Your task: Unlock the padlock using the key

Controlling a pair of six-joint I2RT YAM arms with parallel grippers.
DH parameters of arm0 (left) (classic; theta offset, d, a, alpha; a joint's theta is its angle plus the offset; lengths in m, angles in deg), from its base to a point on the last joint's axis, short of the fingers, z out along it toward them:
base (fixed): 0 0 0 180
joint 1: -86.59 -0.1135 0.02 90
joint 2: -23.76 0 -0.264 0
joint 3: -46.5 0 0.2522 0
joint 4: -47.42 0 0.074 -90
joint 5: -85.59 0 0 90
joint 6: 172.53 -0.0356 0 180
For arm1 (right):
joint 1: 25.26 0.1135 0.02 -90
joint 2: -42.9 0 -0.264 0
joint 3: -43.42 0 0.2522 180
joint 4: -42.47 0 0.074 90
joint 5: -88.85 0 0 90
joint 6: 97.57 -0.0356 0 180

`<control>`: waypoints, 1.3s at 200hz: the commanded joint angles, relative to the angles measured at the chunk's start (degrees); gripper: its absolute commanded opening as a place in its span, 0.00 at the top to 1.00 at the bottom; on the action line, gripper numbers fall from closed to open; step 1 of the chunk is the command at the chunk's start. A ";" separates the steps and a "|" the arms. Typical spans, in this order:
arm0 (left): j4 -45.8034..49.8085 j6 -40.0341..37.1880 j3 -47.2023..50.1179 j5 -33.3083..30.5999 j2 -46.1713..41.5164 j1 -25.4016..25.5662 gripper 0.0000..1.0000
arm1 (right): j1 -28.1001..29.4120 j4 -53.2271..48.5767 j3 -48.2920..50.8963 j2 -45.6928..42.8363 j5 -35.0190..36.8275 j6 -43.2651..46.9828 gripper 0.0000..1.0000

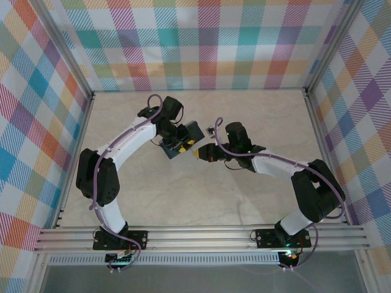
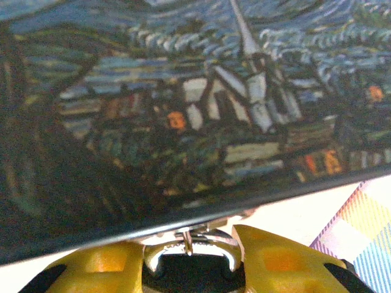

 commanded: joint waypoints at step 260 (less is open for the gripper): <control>7.93 -5.06 -4.21 -3.91 1.01 2.74 0.92 | 4.38 -12.52 -13.34 -0.47 13.34 8.53 1.00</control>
